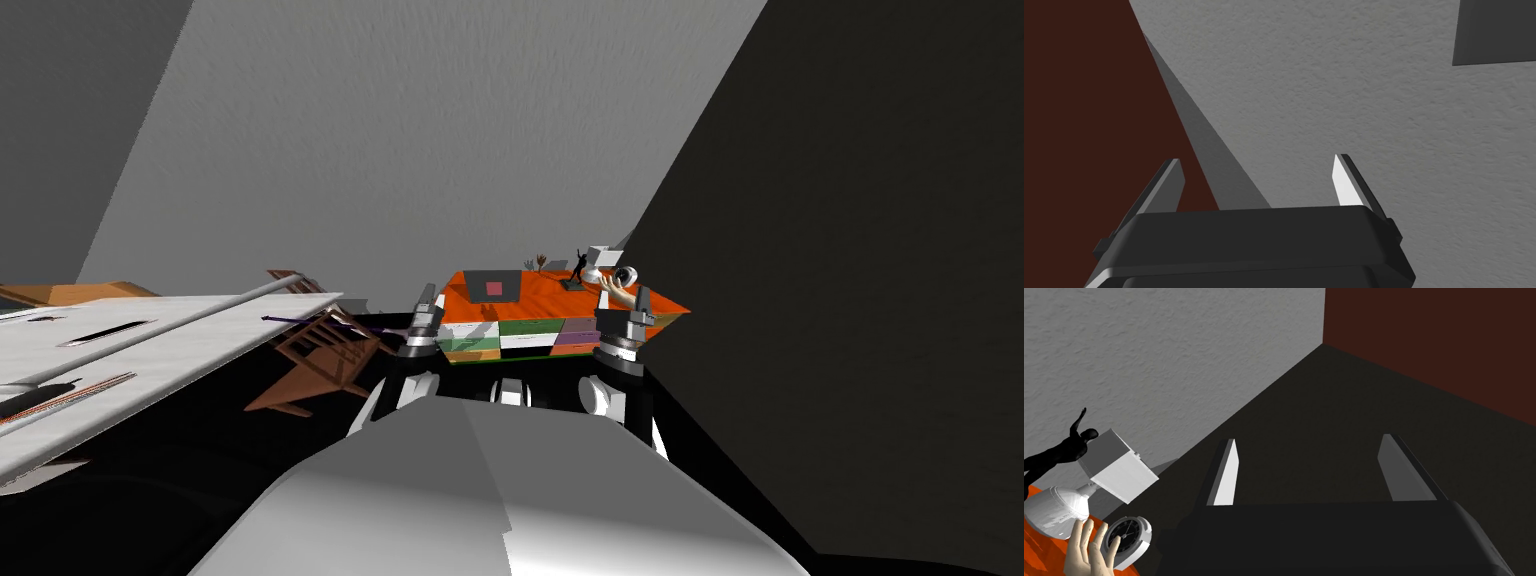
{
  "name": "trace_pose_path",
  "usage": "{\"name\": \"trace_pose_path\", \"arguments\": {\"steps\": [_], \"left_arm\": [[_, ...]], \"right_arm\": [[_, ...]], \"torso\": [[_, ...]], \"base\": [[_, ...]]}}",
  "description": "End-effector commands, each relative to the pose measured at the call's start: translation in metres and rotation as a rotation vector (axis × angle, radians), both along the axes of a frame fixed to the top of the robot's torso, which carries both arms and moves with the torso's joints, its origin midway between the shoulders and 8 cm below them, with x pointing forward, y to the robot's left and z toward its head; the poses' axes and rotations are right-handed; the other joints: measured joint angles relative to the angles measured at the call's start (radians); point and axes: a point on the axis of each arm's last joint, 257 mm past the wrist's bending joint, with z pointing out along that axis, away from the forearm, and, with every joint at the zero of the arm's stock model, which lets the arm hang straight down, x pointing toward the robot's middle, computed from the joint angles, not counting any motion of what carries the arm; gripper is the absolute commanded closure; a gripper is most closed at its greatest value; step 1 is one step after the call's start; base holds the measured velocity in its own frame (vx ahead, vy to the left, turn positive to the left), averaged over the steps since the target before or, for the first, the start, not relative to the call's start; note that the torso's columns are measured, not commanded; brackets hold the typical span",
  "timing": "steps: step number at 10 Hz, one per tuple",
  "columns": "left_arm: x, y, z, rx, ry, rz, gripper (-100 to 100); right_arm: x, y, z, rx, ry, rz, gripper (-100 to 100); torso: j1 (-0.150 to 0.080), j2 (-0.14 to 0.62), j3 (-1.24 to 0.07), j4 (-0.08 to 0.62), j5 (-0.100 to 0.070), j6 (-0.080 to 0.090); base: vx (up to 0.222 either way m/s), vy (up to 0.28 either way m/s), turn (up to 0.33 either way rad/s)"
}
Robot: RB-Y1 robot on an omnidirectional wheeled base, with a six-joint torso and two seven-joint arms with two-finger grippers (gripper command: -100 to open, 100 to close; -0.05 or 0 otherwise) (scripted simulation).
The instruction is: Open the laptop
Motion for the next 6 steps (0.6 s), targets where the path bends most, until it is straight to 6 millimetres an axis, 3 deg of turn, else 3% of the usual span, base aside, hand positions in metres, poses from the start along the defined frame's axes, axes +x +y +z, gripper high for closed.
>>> {"name": "trace_pose_path", "arguments": {"steps": [1, 6], "left_arm": [[0.011, 0.008, -0.011, 0.036, 0.051, 0.018, -100], [0.029, 0.031, -0.031, 0.077, 0.149, 0.076, -100]], "right_arm": [[0.000, 0.000, 0.000, 0.000, 0.000, 0.000, 0], [0.000, 0.000, 0.000, 0.000, 0.000, 0.000, 0]], "torso": [[0.000, 0.002, 0.000, 0.001, 0.000, 0.000], [-0.001, 0.003, 0.000, 0.002, 0.000, 0.000]], "base": [[0.044, 0.017, -0.111], [0.043, 0.016, -0.097]]}}
